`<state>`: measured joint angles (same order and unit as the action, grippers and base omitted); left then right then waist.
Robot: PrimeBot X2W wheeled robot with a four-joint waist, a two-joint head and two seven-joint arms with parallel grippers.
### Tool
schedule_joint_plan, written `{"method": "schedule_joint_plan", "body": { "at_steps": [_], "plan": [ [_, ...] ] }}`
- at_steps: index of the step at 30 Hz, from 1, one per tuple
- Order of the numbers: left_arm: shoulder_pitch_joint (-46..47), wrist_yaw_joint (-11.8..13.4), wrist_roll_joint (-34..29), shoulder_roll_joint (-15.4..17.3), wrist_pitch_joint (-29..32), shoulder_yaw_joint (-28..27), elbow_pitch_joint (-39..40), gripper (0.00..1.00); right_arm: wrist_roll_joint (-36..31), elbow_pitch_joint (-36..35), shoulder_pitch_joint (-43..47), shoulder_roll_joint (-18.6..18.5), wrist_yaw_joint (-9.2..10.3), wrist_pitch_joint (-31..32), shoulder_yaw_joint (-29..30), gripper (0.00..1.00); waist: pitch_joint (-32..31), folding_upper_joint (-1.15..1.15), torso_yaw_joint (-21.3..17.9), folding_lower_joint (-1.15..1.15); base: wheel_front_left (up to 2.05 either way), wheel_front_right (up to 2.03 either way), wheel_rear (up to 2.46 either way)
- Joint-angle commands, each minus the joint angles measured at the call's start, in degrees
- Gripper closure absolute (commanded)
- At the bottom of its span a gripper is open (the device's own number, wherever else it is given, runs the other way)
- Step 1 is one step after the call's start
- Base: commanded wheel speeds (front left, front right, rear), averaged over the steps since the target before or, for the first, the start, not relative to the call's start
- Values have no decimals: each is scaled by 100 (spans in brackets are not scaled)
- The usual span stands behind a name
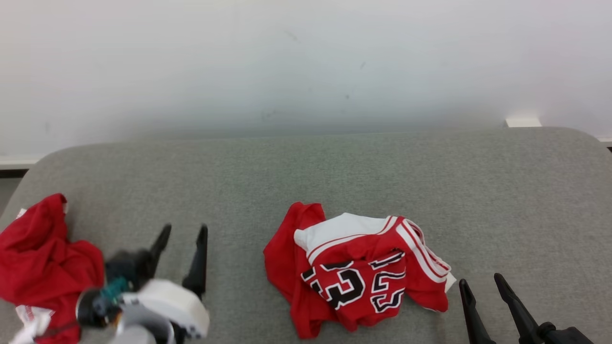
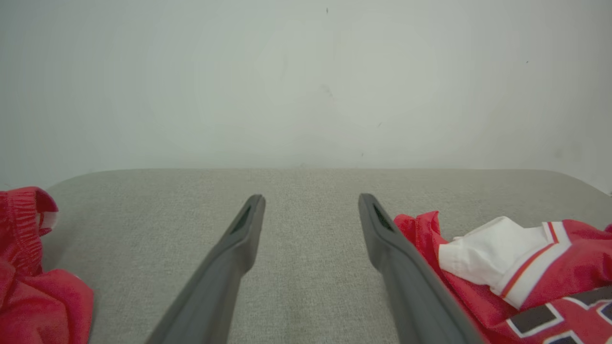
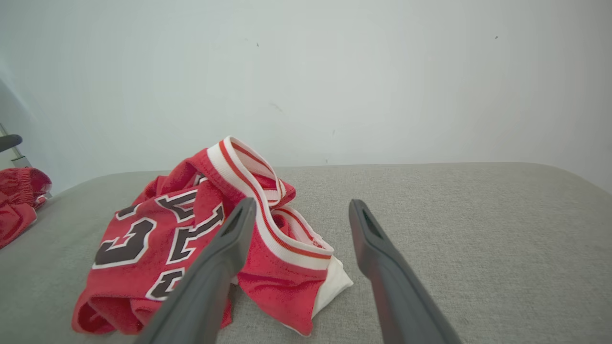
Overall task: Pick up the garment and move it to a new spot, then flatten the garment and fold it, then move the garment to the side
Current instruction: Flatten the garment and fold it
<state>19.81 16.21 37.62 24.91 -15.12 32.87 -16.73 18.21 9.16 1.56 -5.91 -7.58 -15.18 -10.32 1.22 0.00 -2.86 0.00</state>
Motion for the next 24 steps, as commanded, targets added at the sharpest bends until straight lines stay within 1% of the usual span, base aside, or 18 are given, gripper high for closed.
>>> {"method": "schedule_joint_plan", "body": {
  "at_steps": [1, 2, 3, 4, 5, 6, 10, 12, 15, 16, 20, 24],
  "plan": [
    [-261, 51, -148, -12, -3, -46, 114, 0, -16, -19, 74, -67, 16, 5, 51, 0, -54, 0, -75, 0, 0, 0, 0],
    [-436, 33, -209, -69, -3, -91, 255, 0, -23, -28, 74, -76, 16, 5, 73, 0, -54, 0, -96, 0, 0, 0, 0],
    [-626, 80, -229, -147, -4, -204, 337, 0, -26, -33, 75, -86, 16, 5, 96, 0, -56, 0, -109, 0, 0, 0, 0],
    [-801, 86, -361, -154, -4, -269, 404, 0, -42, -33, 80, -102, 16, 5, 114, 0, -61, 0, -117, 0, 0, 0, 0],
    [-948, 58, -453, -207, -4, -337, 494, 0, -44, -34, 81, -99, 16, 5, 148, 0, -63, 0, -120, 0, 0, 0, 0],
    [-1102, 78, -502, -298, -4, -441, 545, 0, -51, -37, 86, -98, 16, 5, 181, 0, -67, 0, -118, 0, 0, 0, 0],
    [-1619, -109, -1010, -532, -4, -780, 806, 0, -93, -16, 105, -138, 16, 5, 264, 0, -79, 0, -111, 0, 0, 0, 0],
    [-1831, -204, -1263, -693, -4, -1053, 961, 0, -109, 5, 104, -141, 16, 5, 294, 0, -87, 0, -102, 0, 0, 0, 0],
    [-2150, -423, -1623, -970, -4, -1432, 1143, 0, -164, 18, 114, -131, 16, 5, 369, 0, -121, 0, -58, 0, 0, 0, 0],
    [-2150, -423, -1623, -970, -4, -1432, 1143, 0, -164, 18, 114, -131, 16, 5, 369, 0, -121, 0, -58, 0, 0, 0, 0],
    [-2504, -896, -2051, -1317, -4, -1853, 1255, 0, -219, 106, 185, -101, 16, 5, 414, 0, -193, 0, 29, 0, 0, 0, 0],
    [-2724, -1388, -2382, -1604, -4, -2225, 1204, 0, -205, 199, 183, -55, 16, 5, 421, 0, -250, 0, 113, 0, 0, 0, 0]
  ]
}}
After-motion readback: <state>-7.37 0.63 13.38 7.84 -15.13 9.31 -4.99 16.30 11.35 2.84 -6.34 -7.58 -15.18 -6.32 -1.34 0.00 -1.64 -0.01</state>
